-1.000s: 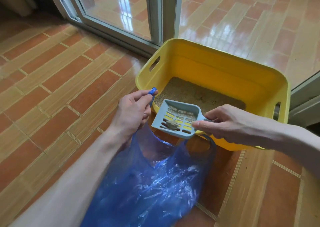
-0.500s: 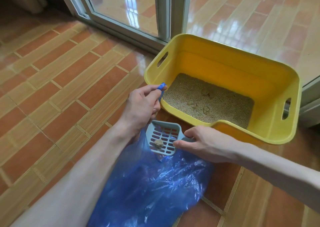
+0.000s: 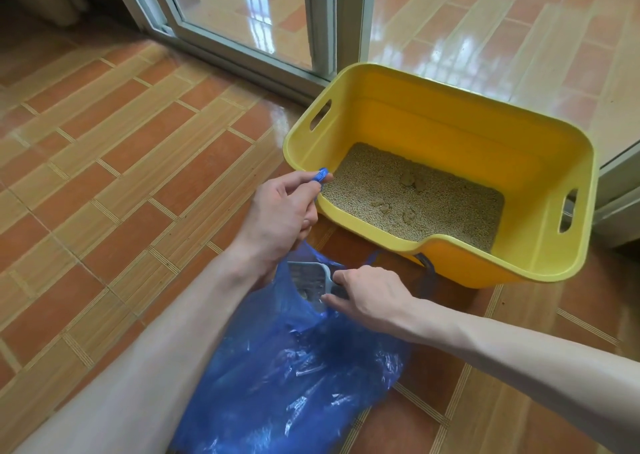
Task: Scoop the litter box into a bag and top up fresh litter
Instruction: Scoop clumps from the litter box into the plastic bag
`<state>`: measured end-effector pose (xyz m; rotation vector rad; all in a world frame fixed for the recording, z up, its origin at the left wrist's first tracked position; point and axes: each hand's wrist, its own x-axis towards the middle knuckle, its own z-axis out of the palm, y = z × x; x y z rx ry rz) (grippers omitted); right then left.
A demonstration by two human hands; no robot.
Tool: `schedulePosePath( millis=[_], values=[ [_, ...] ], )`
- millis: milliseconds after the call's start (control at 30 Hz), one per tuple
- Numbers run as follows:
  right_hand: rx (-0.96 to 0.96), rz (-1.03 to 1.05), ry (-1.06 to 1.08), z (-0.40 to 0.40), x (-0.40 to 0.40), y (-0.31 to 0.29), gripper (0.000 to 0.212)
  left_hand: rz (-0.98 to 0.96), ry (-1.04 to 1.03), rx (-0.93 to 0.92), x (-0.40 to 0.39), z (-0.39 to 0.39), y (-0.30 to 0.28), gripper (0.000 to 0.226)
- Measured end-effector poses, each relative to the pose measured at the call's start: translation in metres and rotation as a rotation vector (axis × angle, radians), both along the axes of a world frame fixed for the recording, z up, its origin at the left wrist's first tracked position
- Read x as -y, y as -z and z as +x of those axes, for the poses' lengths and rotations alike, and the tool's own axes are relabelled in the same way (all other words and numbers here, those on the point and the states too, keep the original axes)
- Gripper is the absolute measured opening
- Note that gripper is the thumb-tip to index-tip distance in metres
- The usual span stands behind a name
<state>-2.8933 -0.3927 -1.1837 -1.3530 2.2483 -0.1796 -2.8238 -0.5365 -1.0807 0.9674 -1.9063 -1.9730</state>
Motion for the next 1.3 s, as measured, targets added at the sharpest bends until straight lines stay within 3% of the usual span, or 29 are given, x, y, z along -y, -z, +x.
schedulePosePath(
  millis=[467,567,633,767,1067,1300],
  values=[
    [-0.536,-0.215,-0.366,-0.004,-0.006,0.023,0.021,0.01,0.002,-0.009,0.0,-0.001,0.0,0.027],
    [-0.618,-0.314,-0.385,-0.01,-0.009,0.02,0.003,0.01,-0.001,-0.007,0.0,-0.001,0.0,0.027],
    [-0.659,-0.355,-0.402,-0.011,-0.01,0.018,0.013,0.015,-0.003,-0.009,0.001,-0.001,0.0,0.027],
    [-0.565,-0.358,-0.304,-0.014,-0.009,0.01,0.025,0.031,-0.015,-0.015,0.001,-0.001,0.001,0.027],
    [-0.334,-0.3,-0.085,-0.027,-0.017,-0.024,0.031,0.037,-0.025,-0.026,0.005,0.0,0.005,0.028],
    [-0.301,-0.127,0.035,-0.034,-0.029,-0.086,0.039,0.087,-0.051,-0.053,0.012,-0.002,0.004,0.029]
  ],
)
